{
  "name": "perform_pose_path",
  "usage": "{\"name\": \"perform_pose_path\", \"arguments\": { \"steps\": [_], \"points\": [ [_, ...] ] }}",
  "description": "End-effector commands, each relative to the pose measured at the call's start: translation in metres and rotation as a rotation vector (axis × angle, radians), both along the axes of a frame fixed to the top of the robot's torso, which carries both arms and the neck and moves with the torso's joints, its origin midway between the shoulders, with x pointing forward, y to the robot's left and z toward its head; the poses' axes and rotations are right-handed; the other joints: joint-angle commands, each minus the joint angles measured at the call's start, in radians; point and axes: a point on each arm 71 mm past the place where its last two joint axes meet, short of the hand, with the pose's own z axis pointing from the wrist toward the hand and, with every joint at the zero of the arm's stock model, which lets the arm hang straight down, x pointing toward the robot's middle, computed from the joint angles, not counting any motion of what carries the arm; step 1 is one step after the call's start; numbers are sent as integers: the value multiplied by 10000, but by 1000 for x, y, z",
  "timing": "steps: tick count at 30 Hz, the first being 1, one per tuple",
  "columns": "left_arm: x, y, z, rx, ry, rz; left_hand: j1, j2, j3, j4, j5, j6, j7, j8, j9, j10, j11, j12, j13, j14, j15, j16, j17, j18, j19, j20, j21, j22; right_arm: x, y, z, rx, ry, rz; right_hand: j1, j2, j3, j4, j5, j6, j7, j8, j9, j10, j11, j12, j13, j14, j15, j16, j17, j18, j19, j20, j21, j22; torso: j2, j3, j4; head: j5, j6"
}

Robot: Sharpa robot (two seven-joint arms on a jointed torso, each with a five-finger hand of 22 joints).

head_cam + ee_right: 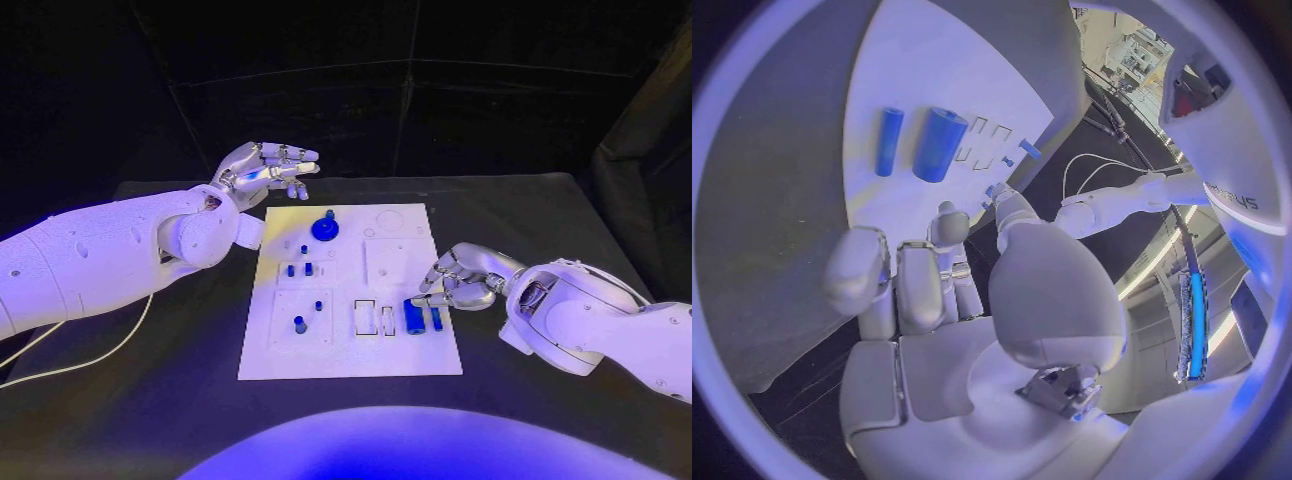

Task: Assemble the parts on the task board

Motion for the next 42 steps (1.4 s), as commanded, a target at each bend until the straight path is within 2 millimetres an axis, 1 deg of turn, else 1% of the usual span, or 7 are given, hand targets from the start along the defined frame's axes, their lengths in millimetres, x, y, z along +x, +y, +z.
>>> {"name": "perform_pose_path", "arguments": {
  "steps": [1,8,11,20,26,35,42],
  "points": [
    [-1,-1,2,-131,-69,-75,13,66,-63,18,50,-82,-5,-62,-8,-60,-32,52,-4,-43,-1,-38,-15,129,33,20,-66,-12,1,-2,-4,-1663,-232,-264,-74,20,-295,153,-16,-157,26,151,34,-124,5,35,124,306,-49,14,-36,-191,28,4,-11,-21,5,-3,10,1,-11],
    [-1,0,2,-130,-63,-74,15,73,-68,19,50,-78,-6,-59,-6,-58,-33,56,-3,-45,0,-38,-17,129,33,21,-69,-15,0,5,-10,-2276,-258,-310,35,-37,-618,351,-123,-288,30,352,75,-154,9,87,318,314,-37,56,34,-191,40,4,-6,12,15,2,-22,-46,-19],
    [-1,0,2,-135,-57,-90,15,73,-68,19,50,-78,-6,-59,-6,-58,-33,56,-3,-45,0,-38,-17,129,33,21,-69,-15,-2,7,-13,-2503,-185,-296,125,10,-815,544,-122,-373,28,519,109,-163,9,116,460,321,-37,88,83,-195,52,7,1,35,20,2,-6,-69,-27],
    [-1,0,2,-121,-32,-85,15,73,-68,19,50,-78,-6,-59,-6,-58,-33,56,-3,-45,0,-38,-17,129,33,21,-69,-15,-6,17,-22,-3007,85,33,90,119,-1186,1081,-99,-371,-19,924,224,-156,-28,119,670,333,-58,150,183,-212,88,-1,40,138,36,3,0,13,-53],
    [-1,1,1,-116,-17,-90,19,75,-70,17,50,-77,-7,-58,-6,-58,-33,57,-2,-46,0,-38,-18,129,33,21,-71,-16,-6,24,-26,-3163,177,196,115,149,-1246,1174,-72,-352,-40,1022,258,-152,-39,102,700,337,-66,166,210,-215,97,-9,49,160,31,1,-6,49,-100],
    [-2,2,2,-113,7,-99,43,81,-80,4,50,-75,-9,-56,-4,-61,-36,63,-1,-51,-2,-38,-24,131,35,20,-79,-22,-6,29,-36,-3512,362,219,609,400,-1316,1137,475,-446,-64,1303,345,-153,-65,7,819,335,-88,183,235,-224,111,-31,66,211,39,1,-10,103,-100],
    [-2,3,2,-115,14,-103,43,81,-80,4,50,-75,-9,-56,-4,-61,-36,63,-1,-51,-2,-38,-24,131,35,20,-79,-22,-7,32,-37,-3233,250,70,1313,903,-1122,802,1016,-495,-63,1519,409,-171,-82,-161,841,334,-104,196,260,-229,118,-47,73,239,24,7,-2,104,-100]
  ]
}}
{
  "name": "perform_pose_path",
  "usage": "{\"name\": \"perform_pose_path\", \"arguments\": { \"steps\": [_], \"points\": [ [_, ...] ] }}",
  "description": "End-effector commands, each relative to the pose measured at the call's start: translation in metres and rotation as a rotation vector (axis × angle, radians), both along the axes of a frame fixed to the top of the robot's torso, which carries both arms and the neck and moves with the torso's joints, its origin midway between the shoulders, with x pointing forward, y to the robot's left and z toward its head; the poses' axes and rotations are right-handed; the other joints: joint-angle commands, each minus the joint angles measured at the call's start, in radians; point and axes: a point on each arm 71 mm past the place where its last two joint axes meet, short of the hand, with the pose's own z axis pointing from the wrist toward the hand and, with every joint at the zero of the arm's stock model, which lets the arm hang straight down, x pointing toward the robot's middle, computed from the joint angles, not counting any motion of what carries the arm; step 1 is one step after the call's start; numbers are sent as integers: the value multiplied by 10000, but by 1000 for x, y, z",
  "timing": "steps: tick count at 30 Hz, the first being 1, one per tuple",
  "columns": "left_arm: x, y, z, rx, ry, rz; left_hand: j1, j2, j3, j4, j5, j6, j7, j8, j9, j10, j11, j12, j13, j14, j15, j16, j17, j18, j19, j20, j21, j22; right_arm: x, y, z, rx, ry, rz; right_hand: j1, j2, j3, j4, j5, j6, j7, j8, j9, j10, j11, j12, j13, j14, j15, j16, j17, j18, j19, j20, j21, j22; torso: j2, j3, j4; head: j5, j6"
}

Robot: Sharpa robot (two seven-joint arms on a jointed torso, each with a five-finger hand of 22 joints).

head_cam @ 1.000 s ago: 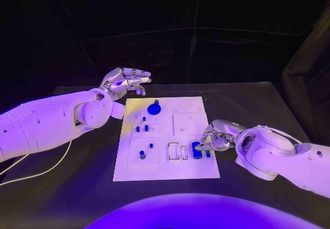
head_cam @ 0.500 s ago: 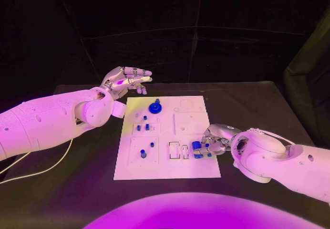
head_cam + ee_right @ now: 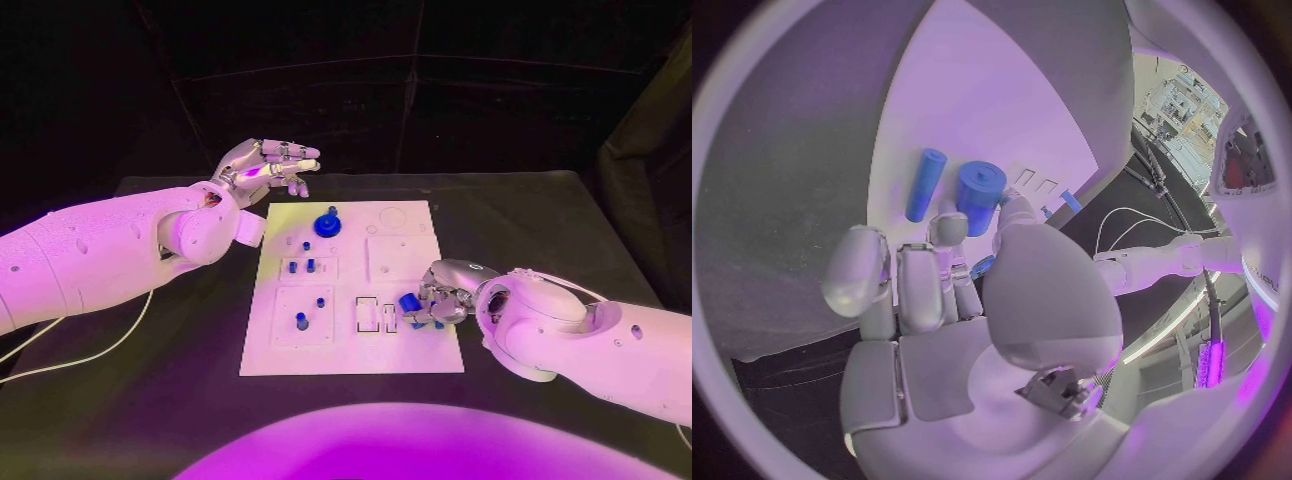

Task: Assemble the parts on the task board

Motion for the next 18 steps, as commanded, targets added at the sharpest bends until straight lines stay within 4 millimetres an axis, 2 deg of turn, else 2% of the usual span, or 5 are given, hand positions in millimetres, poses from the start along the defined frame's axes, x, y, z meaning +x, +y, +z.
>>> {"name": "perform_pose_path", "arguments": {
  "steps": [1,9,12,17,18],
  "points": [
    [0,-1,2,-118,-14,-111,43,81,-53,-24,50,-74,-9,-56,-4,-61,-36,63,-1,-50,-2,-38,-9,131,26,11,-38,-12,-4,-5,-9,-113,321,-273,324,309,68,-126,229,-57,4,113,43,17,-50,-62,39,300,-74,50,30,-77,89,-15,41,30,-8,6,2,7,2],
    [0,-1,1,-130,32,-186,56,85,-63,-32,50,-72,-9,-53,-3,-62,-36,68,0,-54,-3,-37,-14,131,27,11,-44,-17,-14,-1,5,2287,356,-605,981,563,398,-559,77,41,-91,254,104,-219,-140,-730,-477,251,-147,-58,-156,-72,78,-74,40,50,-19,11,-35,67,2],
    [0,-1,1,-131,44,-204,55,83,-67,-33,50,-72,-8,-53,-3,-64,-35,68,0,-55,-3,-38,-15,131,27,11,-46,-18,-17,3,12,2999,74,-544,1065,589,510,-627,-193,66,-92,235,104,-173,-146,-795,-479,262,-156,-28,-76,-86,85,-93,54,104,-15,12,-6,36,4],
    [0,-3,0,-144,67,-254,54,83,-71,-32,50,-73,-8,-53,-3,-65,-34,69,0,-56,-2,-38,-16,131,27,12,-47,-19,-18,3,19,3589,66,-716,1015,603,548,-604,-240,114,-100,233,112,-82,-151,-736,-392,292,-158,35,40,-105,119,-98,100,210,-9,-26,39,11,14],
    [0,-3,0,-143,68,-253,54,83,-71,-32,50,-73,-8,-53,-3,-65,-34,69,0,-56,-2,-38,-16,131,27,12,-47,-19,-18,3,20,3638,111,-733,1004,609,556,-599,-238,126,-103,235,115,-67,-154,-729,-381,297,-160,44,56,-108,124,-99,107,224,6,-14,31,34,12]
  ]
}}
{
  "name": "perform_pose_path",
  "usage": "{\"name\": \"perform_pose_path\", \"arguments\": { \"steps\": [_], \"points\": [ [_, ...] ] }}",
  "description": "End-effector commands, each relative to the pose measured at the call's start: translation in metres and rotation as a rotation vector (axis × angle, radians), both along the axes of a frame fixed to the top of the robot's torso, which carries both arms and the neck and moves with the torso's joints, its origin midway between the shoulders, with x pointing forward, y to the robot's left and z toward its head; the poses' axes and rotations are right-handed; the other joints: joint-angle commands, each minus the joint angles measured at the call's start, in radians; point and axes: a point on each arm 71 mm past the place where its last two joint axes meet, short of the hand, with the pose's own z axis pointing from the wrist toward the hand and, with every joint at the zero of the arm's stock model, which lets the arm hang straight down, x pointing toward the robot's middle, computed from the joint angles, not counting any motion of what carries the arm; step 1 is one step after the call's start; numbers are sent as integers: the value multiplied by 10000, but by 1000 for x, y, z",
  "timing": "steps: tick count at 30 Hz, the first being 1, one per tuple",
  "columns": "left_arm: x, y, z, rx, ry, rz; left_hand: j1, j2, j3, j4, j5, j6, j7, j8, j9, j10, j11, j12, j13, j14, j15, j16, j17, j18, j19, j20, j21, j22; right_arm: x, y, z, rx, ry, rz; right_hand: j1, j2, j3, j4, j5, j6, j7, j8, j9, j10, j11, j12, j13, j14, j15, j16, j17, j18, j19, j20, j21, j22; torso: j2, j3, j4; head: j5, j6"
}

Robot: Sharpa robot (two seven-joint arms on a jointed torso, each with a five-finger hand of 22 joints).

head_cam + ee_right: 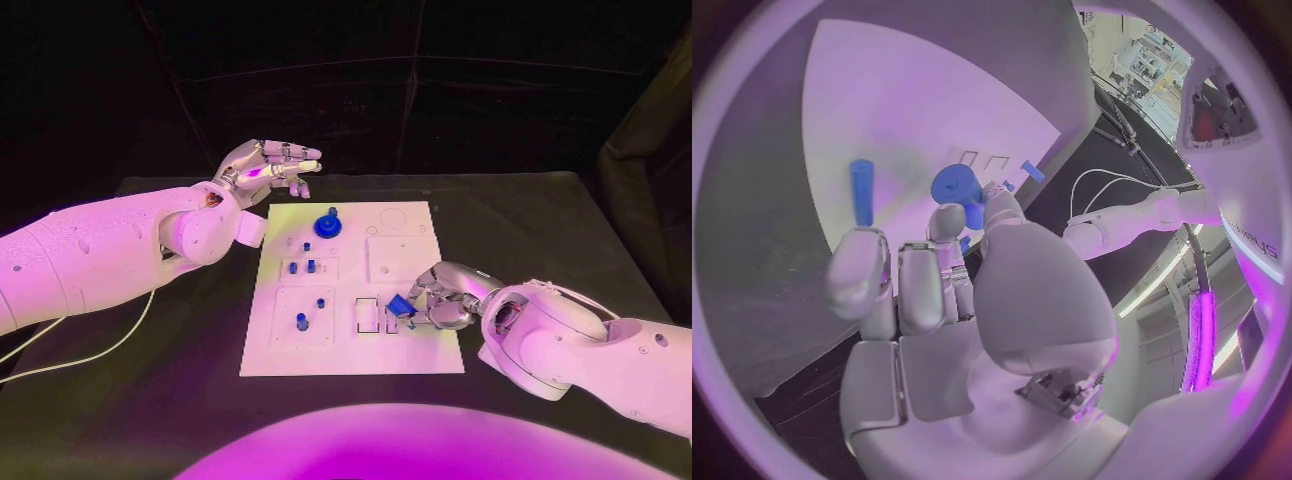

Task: Assemble the parts on the task board

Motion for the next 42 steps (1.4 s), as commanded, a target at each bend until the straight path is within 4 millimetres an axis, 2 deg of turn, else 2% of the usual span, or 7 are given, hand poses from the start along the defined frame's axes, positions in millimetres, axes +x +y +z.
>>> {"name": "perform_pose_path", "arguments": {
  "steps": [1,9,14,16,36,38,42],
  "points": [
    [0,-1,1,-110,28,-138,13,42,-43,-4,50,-73,-8,-53,-3,-65,-34,69,0,-56,-2,-38,-17,130,27,12,-48,-11,1,3,6,1142,-34,-294,189,189,63,14,-38,223,-136,95,140,111,-24,48,32,338,-55,46,28,-110,55,-26,68,34,33,-2,17,51,8],
    [-2,-3,1,-127,35,-178,13,42,-43,-4,50,-73,-8,-53,-3,-65,-34,69,0,-56,-2,-38,-17,130,27,12,-48,-11,0,20,0,842,849,164,-436,209,-22,412,55,354,-158,119,208,291,-27,77,150,369,-56,115,137,-127,93,-27,126,135,47,-9,20,139,-13],
    [-2,-4,1,-121,46,-182,13,42,-43,-4,50,-73,-8,-53,-3,-65,-34,69,0,-56,-2,-38,-17,130,27,12,-48,-11,0,27,-7,328,1487,336,-1030,219,-293,815,451,568,-228,245,330,360,-72,-61,83,401,-83,234,367,-149,134,-43,196,286,54,-19,40,124,-13],
    [-2,-4,1,-107,53,-167,7,50,-62,2,49,-72,-6,-52,-2,-69,-31,74,0,-59,0,-36,-22,129,28,14,-56,-17,1,31,-10,200,1784,227,-1178,254,-392,917,454,612,-252,276,369,364,-90,-189,-17,419,-97,304,510,-151,132,-54,202,306,47,-2,2,156,-13],
    [-1,-4,1,-22,110,-78,-64,62,-153,53,49,-84,13,-55,-2,-92,-18,88,1,-57,13,-23,-38,126,36,26,-88,-41,11,44,-15,-186,1557,-553,-1565,372,-766,967,96,825,-363,437,558,525,-176,-170,165,423,-167,369,654,-155,127,-117,213,339,42,-6,20,163,-13],
    [-1,-4,1,-18,111,-71,-68,61,-159,55,50,-89,17,-57,-3,-96,-16,88,1,-56,14,-22,-40,126,37,27,-91,-43,12,46,-14,-190,1427,-534,-1708,289,-924,977,-102,827,-368,453,590,533,-181,-210,164,418,-170,365,654,-154,122,-124,208,332,43,5,26,141,-13],
    [-1,-3,2,-16,77,-30,-65,74,-162,58,50,-83,13,-53,-1,-94,-18,93,2,-56,15,-20,-42,126,39,28,-95,-47,13,48,-12,-179,1072,-454,-2619,-38,-1616,994,-2173,784,-375,489,683,495,-180,-403,101,376,-177,276,530,-148,93,-137,173,286,47,4,29,136,-13]
  ]
}}
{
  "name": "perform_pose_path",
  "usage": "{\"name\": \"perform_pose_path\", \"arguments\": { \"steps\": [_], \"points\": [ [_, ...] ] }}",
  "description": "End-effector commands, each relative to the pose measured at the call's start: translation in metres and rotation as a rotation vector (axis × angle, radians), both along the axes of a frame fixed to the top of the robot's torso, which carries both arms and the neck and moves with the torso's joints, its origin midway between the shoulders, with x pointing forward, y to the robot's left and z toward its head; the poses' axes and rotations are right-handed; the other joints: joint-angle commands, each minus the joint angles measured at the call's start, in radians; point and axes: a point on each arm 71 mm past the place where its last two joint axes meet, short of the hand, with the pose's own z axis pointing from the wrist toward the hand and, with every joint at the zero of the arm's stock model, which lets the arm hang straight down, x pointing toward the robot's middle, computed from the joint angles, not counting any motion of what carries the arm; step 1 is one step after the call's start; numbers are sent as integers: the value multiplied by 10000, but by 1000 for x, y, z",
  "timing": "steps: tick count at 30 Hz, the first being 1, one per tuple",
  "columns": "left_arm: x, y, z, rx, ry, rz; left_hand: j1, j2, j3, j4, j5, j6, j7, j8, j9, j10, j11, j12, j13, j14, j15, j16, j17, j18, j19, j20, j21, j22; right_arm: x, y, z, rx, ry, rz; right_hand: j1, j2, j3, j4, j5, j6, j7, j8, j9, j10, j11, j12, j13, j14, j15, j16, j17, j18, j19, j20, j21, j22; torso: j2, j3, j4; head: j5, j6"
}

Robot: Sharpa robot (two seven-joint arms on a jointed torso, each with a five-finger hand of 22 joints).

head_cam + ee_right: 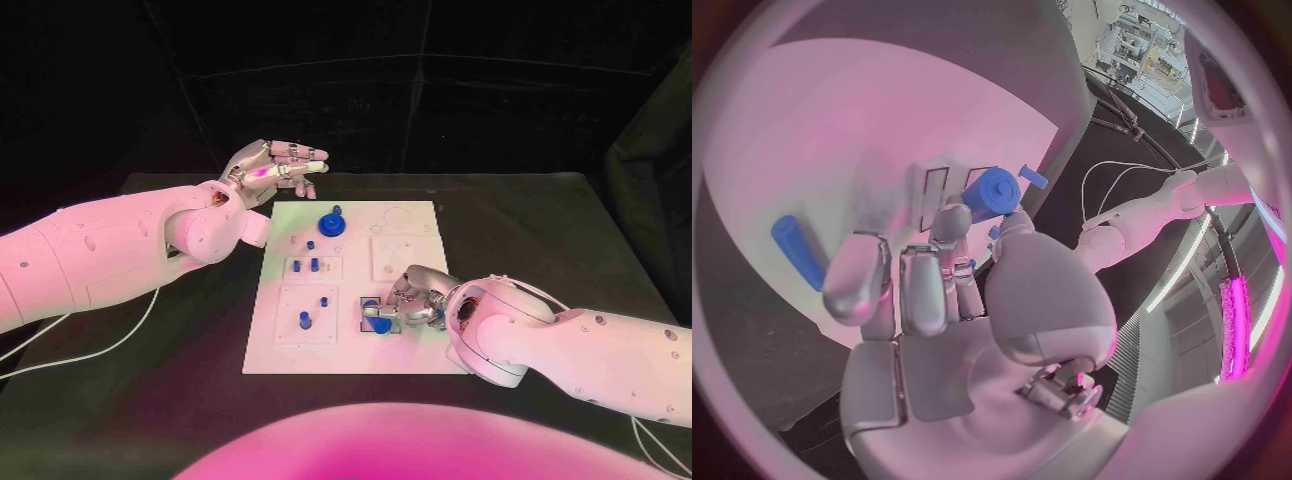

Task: Assemble the parts on the task board

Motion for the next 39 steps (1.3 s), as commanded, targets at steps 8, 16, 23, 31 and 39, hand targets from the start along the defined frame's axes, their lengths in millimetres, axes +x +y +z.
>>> {"name": "perform_pose_path", "arguments": {
  "steps": [8,16,23,31,39],
  "points": [
    [1,2,2,-31,-133,171,-33,105,-52,-8,51,-26,-34,-40,3,-45,8,73,7,-55,10,-13,-22,130,47,27,-67,-21,5,-4,8,-93,-1325,-120,-1610,-1723,174,90,-1476,-301,60,27,131,-174,55,-729,-401,299,-17,-245,-358,-122,-92,-14,-69,-178,0,16,-18,58,0],
    [2,5,3,-33,-286,331,-3,125,-50,-21,51,-14,-34,-32,6,-36,5,86,9,-52,4,-8,-27,133,56,24,-72,-26,0,-7,9,-101,-1298,486,-207,-1181,713,-218,-959,-356,49,131,250,-117,43,-771,-312,323,-31,-260,-312,-135,-68,-14,-53,-107,-1,18,-1,50,0],
    [2,7,3,-19,-309,384,14,134,-49,-29,51,-8,-35,-28,7,-29,2,93,11,-50,1,-5,-30,134,61,22,-74,-29,-2,-6,10,-249,-1288,884,1124,-854,880,-1012,-911,-368,38,218,344,-47,22,-733,-171,351,-45,-218,-192,-154,-26,-32,0,26,-7,13,-11,39,13],
    [3,6,3,-30,-318,362,19,137,-50,-32,51,-6,-35,-27,7,-28,1,96,11,-50,0,-3,-31,135,63,22,-75,-30,0,-4,10,-432,-1538,832,1532,-679,1016,-1293,-849,-374,39,234,367,-38,12,-759,-152,357,-51,-205,-153,-157,-22,-40,5,43,14,17,-4,91,0],
    [3,6,3,-27,-313,362,19,137,-50,-32,51,-6,-35,-27,7,-28,1,96,11,-50,0,-3,-31,135,63,22,-75,-30,3,-4,9,-559,-1726,619,1509,-579,1031,-1287,-873,-356,39,246,378,-9,14,-734,-120,364,-50,-188,-117,-163,-9,-40,19,78,7,9,0,95,0]
  ]
}}
